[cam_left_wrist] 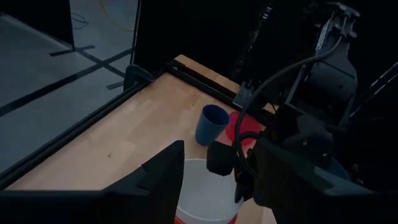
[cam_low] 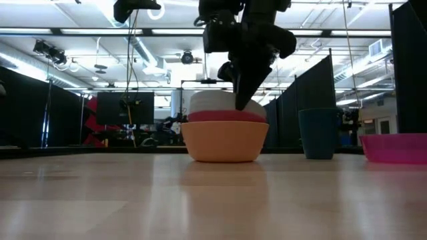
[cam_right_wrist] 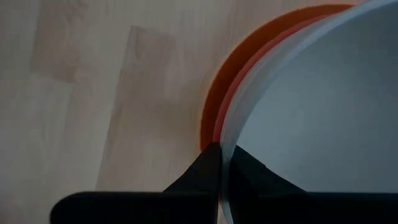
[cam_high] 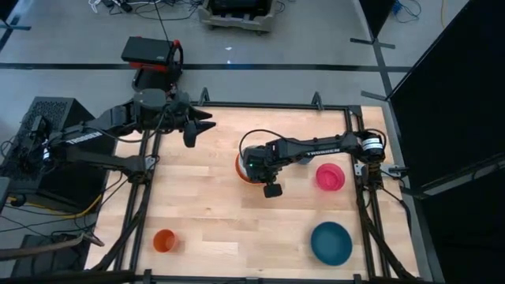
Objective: Nest bowls inside each other
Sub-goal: Stack the white bowl on top of the orange bowl, then stack the blue bowl on top of the white bowl
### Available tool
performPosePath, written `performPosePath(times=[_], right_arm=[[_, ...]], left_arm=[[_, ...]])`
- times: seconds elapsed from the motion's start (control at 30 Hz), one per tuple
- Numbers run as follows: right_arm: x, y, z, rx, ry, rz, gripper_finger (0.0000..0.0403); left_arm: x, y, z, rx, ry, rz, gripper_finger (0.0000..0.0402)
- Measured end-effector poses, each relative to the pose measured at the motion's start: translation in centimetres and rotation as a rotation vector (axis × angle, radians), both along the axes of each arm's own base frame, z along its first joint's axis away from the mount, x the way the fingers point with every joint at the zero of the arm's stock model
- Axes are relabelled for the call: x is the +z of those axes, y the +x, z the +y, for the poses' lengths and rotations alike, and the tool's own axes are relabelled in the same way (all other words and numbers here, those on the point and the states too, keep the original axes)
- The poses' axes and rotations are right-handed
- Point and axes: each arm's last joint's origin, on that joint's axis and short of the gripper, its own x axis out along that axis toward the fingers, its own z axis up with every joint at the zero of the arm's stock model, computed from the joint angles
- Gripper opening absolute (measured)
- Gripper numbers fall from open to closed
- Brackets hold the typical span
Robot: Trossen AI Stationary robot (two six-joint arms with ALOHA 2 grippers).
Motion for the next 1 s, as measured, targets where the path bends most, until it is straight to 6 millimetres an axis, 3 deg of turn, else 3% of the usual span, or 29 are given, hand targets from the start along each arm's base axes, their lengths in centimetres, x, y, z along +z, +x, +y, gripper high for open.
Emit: performPosePath(times=[0.4,0.57,0.83,1.0], right_arm=[[0.1,0.2,0.1,-0.004,0.030,-0.021,0.0076],[0.3,0.1,0.0,-0.023,0.024,-0.003,0.0119],[5.0,0.7,-0.8,-0.087,0.018,-0.097,0.0158],[8.1,-1.2,-0.6,-0.140,0.039,-0.129,0.0139]], left_arm=[[-0.1,0.0,0.0,0.001,-0.004,0.010,0.0183],[-0.1,0.0,0.0,0.001,-0.004,0.010,0.0183],[-0.1,0.0,0.0,0.000,-0.002,0.012,0.0183],[-0.3,0.3,0.1,-0.004,0.010,0.024,0.0183]])
